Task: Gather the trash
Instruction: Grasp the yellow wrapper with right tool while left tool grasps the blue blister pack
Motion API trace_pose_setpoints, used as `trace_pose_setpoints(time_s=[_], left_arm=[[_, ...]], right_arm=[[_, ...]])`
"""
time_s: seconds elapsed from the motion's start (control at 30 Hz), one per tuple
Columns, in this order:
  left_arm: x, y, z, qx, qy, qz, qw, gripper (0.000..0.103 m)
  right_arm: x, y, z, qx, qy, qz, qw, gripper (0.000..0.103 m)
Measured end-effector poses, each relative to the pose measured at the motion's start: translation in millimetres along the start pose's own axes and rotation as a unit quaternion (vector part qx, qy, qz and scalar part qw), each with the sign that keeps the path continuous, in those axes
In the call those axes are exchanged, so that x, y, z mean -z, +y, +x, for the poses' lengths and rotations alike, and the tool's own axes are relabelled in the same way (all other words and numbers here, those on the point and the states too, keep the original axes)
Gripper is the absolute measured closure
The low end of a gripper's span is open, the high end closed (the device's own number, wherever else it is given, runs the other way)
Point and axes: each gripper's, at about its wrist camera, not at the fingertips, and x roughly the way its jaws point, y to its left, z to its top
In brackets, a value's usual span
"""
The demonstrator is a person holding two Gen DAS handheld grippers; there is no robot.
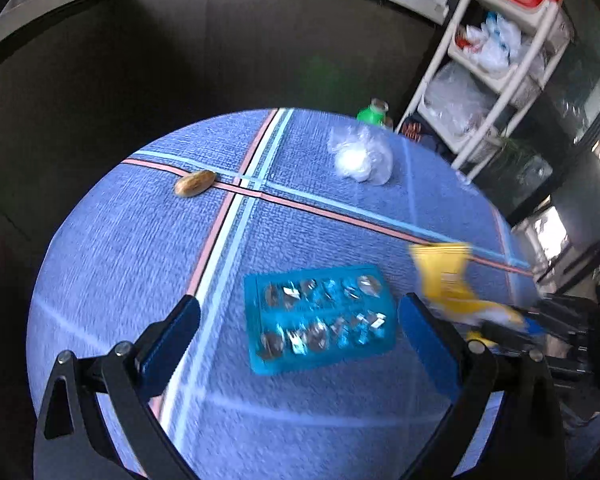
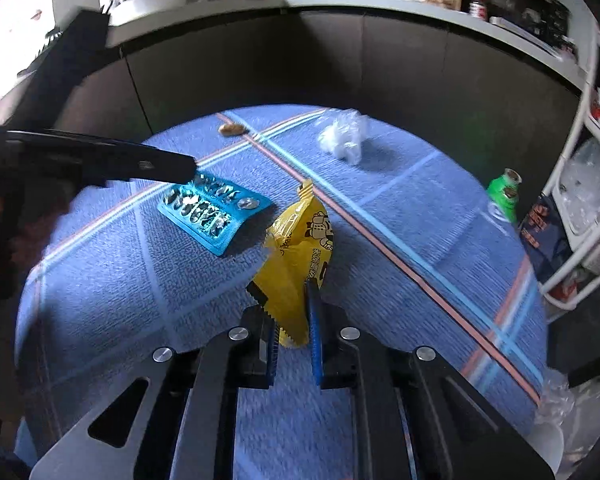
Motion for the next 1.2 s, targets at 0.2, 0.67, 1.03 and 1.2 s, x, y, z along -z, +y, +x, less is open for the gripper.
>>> trace_pose_setpoints(time_s=[0.2,0.67,1.03,1.2], left_arm=[[-0.7,11.3,24.4,0.041,0.04,-0.047,0.9972,0.005],[29.8,-51.5,-9.9,0.012,0.018,0.119,0.9927,0.004],[-12.2,-45.8,35.4,0.063,0.038,0.132,0.9885,0.004],[-16.4,-36.7,50.4,0.078,0.06,0.118,0.9882,0.004]], right_arm=[[23.4,-17.5,-33.0,0.014,-0.021,0.042,0.999,0.091],[41.7,-22.0,-55.4,0.018,-0.03,0.051,0.998,0.088],[47.3,-24.2,-60.0,0.028,-0.018,0.048,0.998,0.087],[48.8,-24.4,-57.2,0.029,-0.013,0.048,0.998,0.087]])
